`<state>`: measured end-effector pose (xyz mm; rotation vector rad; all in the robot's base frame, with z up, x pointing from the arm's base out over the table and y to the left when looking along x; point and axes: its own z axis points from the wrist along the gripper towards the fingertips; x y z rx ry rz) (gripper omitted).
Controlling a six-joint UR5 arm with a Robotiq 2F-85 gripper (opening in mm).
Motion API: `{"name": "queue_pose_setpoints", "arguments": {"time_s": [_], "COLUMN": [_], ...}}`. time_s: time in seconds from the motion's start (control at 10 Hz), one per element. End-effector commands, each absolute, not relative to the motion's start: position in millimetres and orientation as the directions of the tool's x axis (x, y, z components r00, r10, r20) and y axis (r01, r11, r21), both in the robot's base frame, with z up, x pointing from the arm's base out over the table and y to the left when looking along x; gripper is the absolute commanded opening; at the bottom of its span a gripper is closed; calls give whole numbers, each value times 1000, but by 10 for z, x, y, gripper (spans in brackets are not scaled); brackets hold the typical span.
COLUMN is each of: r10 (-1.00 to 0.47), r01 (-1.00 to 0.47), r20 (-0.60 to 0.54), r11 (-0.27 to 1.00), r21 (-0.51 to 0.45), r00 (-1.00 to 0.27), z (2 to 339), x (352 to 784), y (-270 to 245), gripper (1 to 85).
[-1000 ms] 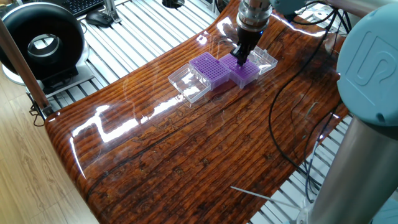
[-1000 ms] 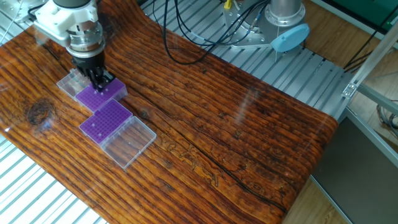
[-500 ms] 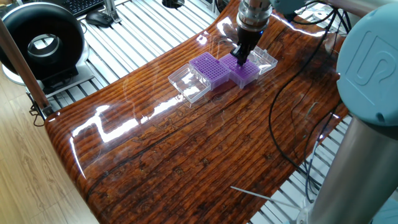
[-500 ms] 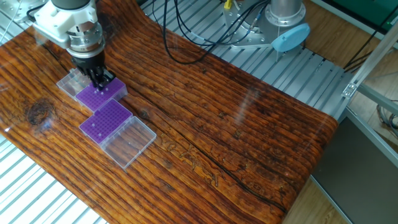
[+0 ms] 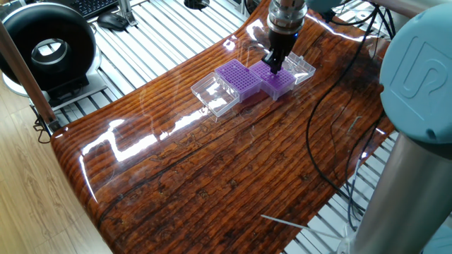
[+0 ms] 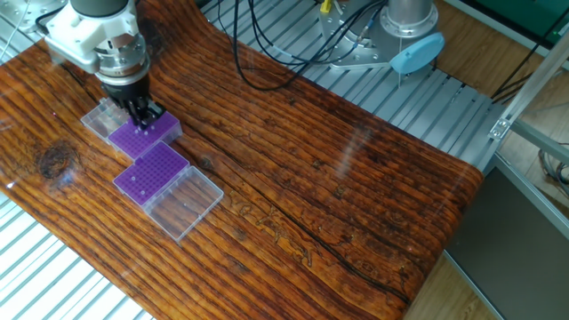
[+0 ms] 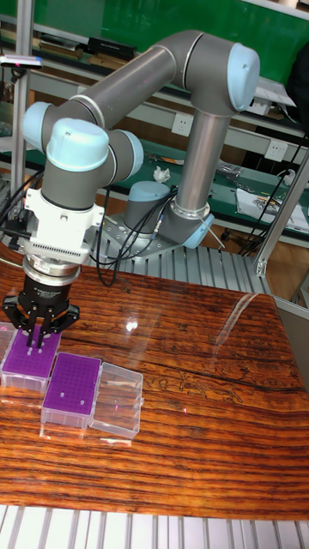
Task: Transfer all small pipette tips from one holder to another
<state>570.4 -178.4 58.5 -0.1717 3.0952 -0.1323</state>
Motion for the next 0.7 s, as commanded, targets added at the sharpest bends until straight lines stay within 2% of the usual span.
{"name": "queue_pose_setpoints", "arguments": {"time_s": [0.0,0.6], "r10": [-81,-97], "r01": [-78,-92], "r20": [-41,-73], "r11": [994,993], "r21": [-73,-74], "r00": [-996,-993], "z": [669,683], "x": [5769,6004], "y": [-1658,-1522], "gripper": [203,203]}}
